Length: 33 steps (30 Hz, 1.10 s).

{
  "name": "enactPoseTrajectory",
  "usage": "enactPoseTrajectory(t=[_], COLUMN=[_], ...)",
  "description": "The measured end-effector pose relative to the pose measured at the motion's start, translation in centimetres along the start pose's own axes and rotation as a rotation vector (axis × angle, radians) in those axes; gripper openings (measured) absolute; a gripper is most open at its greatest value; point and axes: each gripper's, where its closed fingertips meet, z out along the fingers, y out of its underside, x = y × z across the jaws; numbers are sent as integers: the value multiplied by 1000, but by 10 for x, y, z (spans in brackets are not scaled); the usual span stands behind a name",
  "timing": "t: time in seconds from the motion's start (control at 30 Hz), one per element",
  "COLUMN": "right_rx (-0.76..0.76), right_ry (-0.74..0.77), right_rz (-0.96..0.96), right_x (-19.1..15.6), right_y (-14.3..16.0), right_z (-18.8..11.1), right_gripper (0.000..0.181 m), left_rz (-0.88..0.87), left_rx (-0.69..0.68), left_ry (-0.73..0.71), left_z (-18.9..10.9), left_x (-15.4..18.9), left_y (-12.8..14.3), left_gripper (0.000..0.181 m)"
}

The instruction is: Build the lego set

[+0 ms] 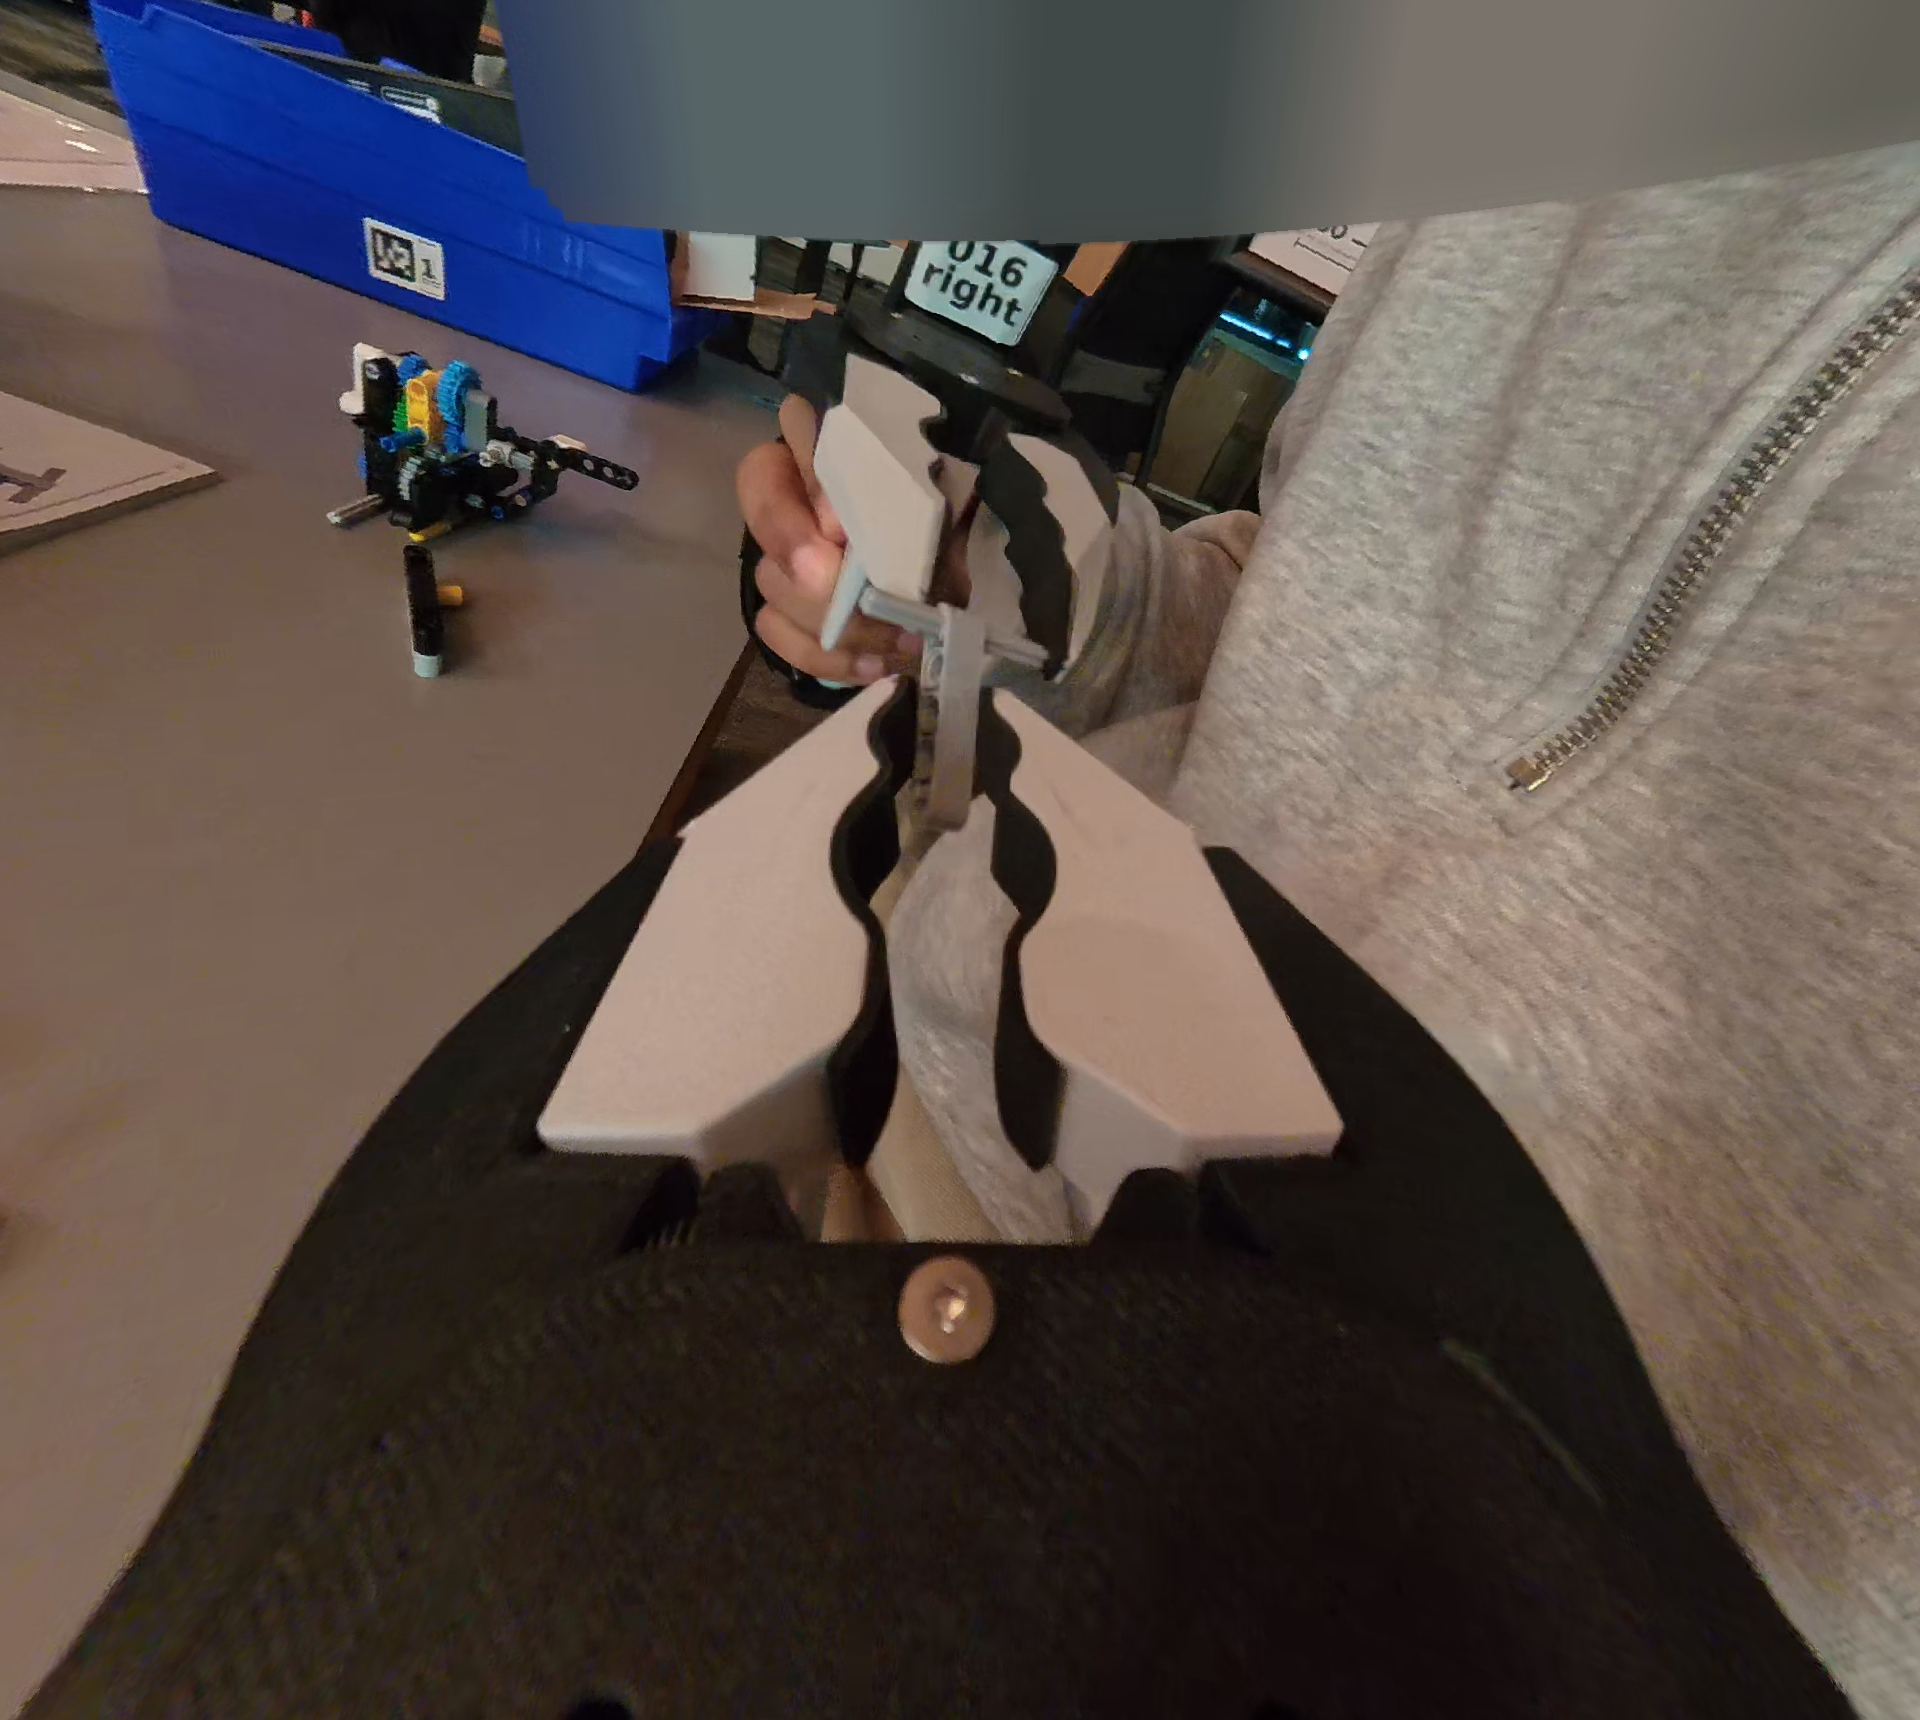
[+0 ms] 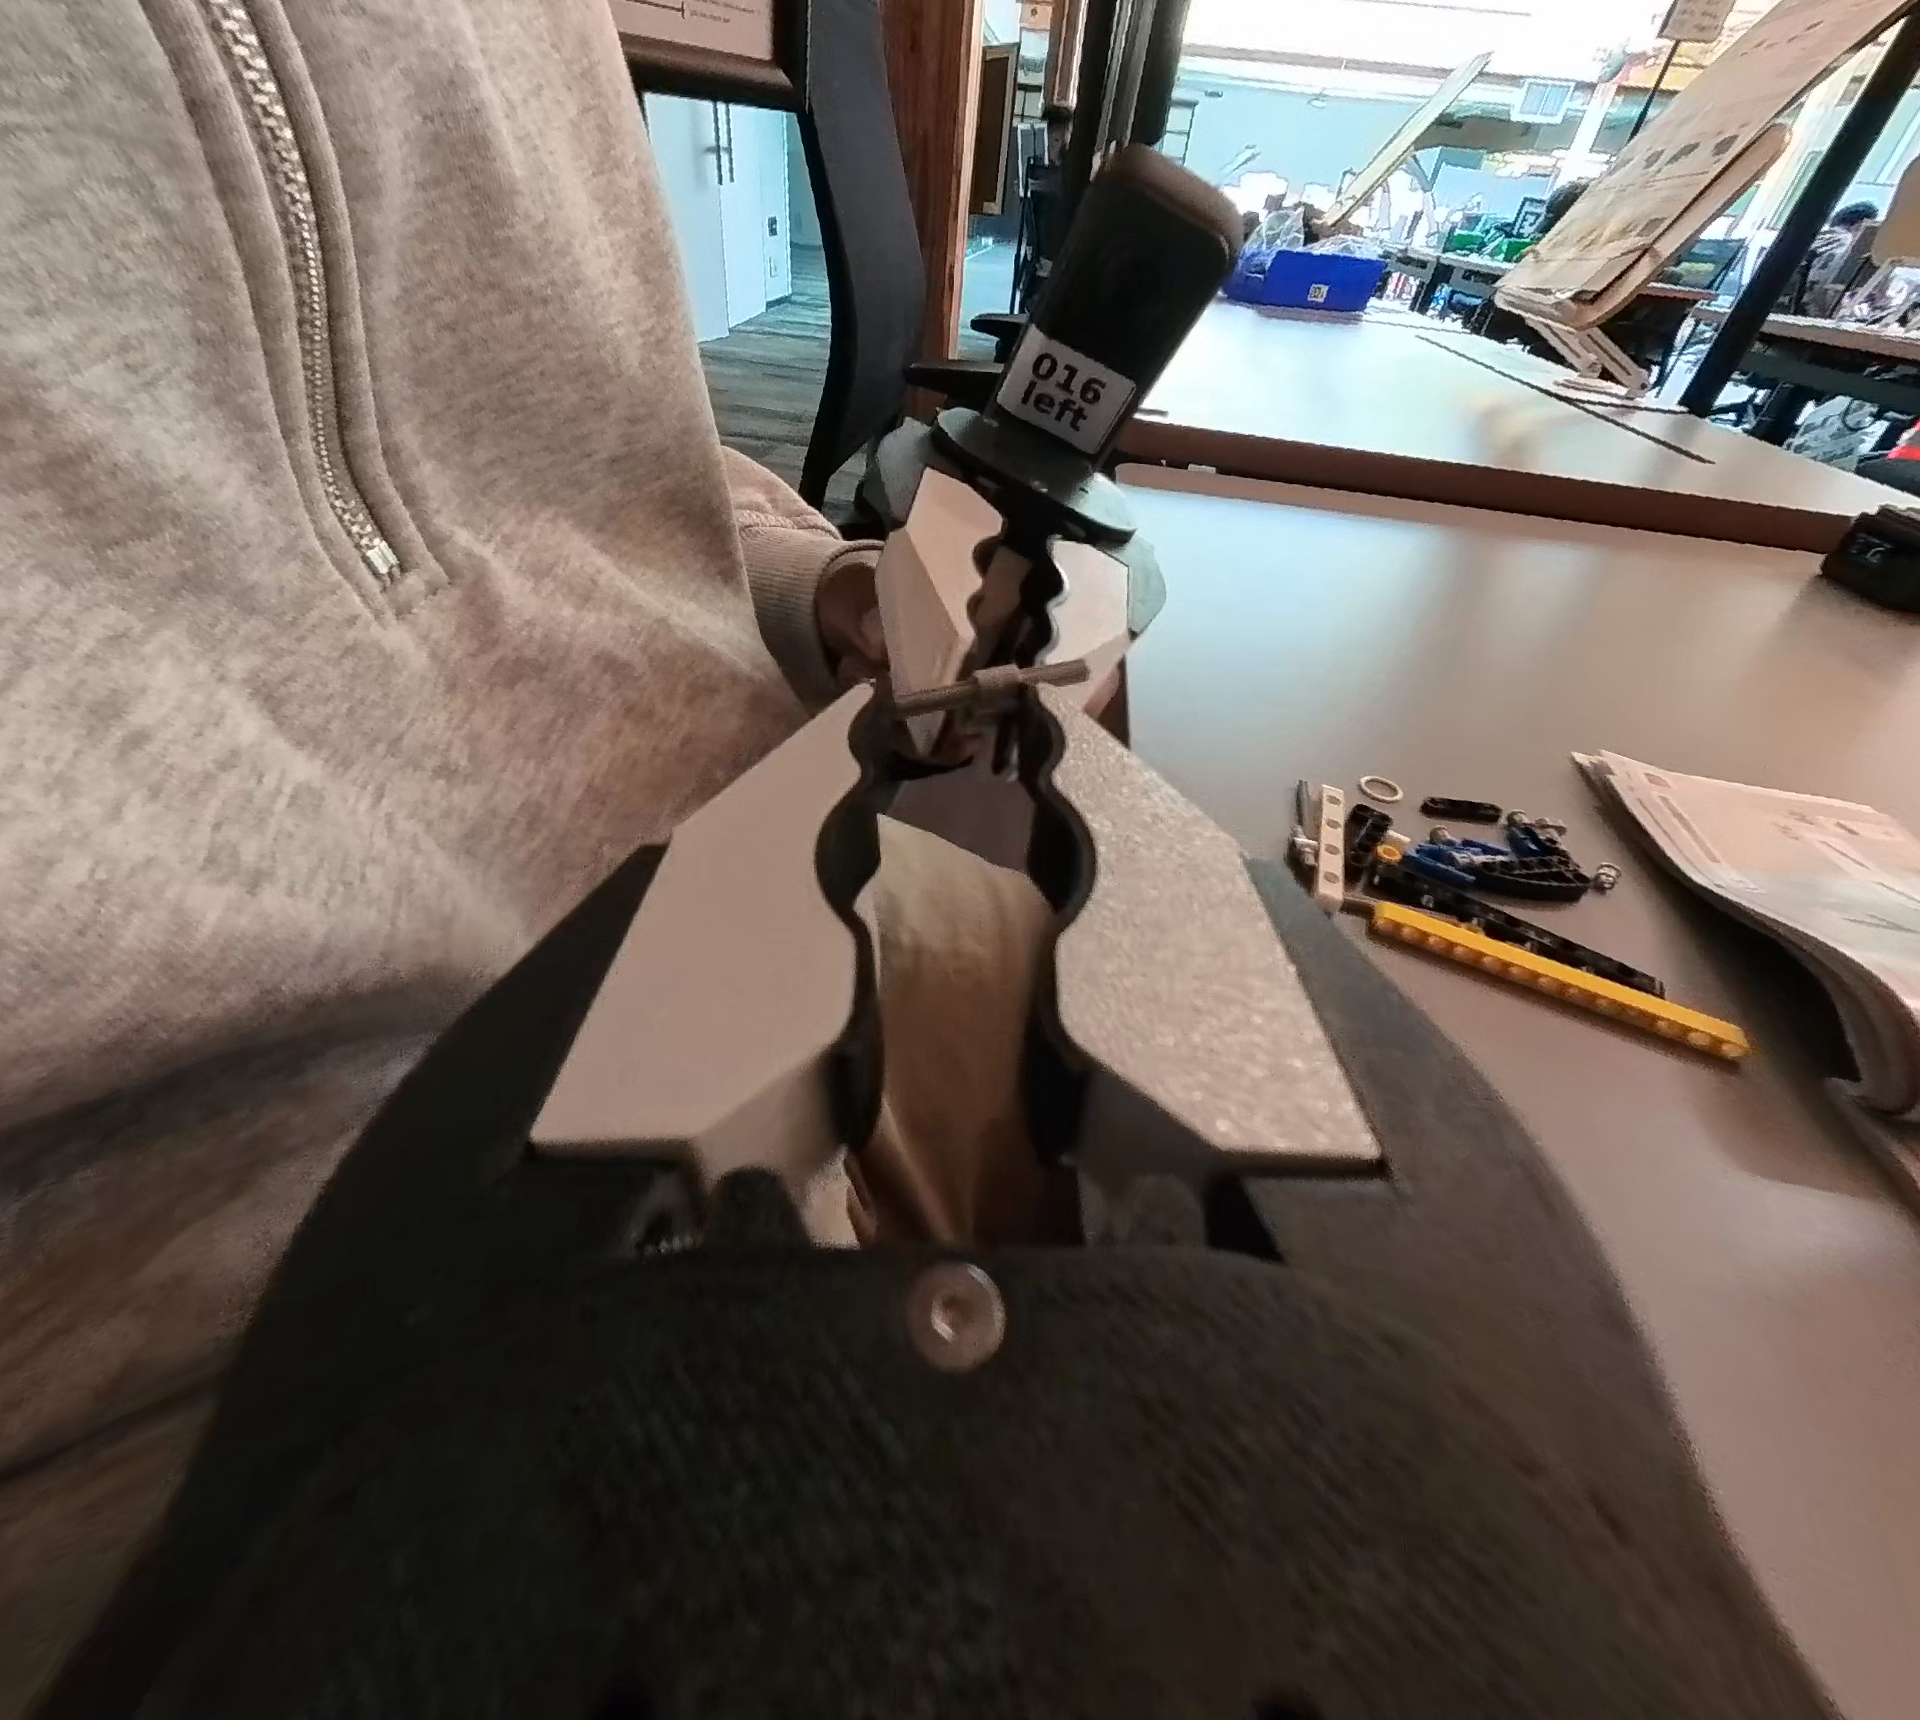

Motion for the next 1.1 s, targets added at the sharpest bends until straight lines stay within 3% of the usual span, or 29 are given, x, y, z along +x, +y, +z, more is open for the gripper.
enactPoseTrajectory(t=[0.33,0.6,0.8,1.1], right_rx=[39,143,164,173], right_ry=[24,27,107,50], right_rz=[64,229,258,277], right_x=[7,24,40,32], right_y=[-1,-1,3,4], right_z=[1,-11,-16,-13], right_gripper=[23,23,57,71], left_rz=[-9,-32,-58,-55], left_rx=[18,12,-11,-30], left_ry=[-30,-98,-123,-76], left_z=[-1,-2,-1,5], left_x=[-6,-19,-25,-16], left_y=[-3,0,5,7], left_gripper=[8,6,6,5])
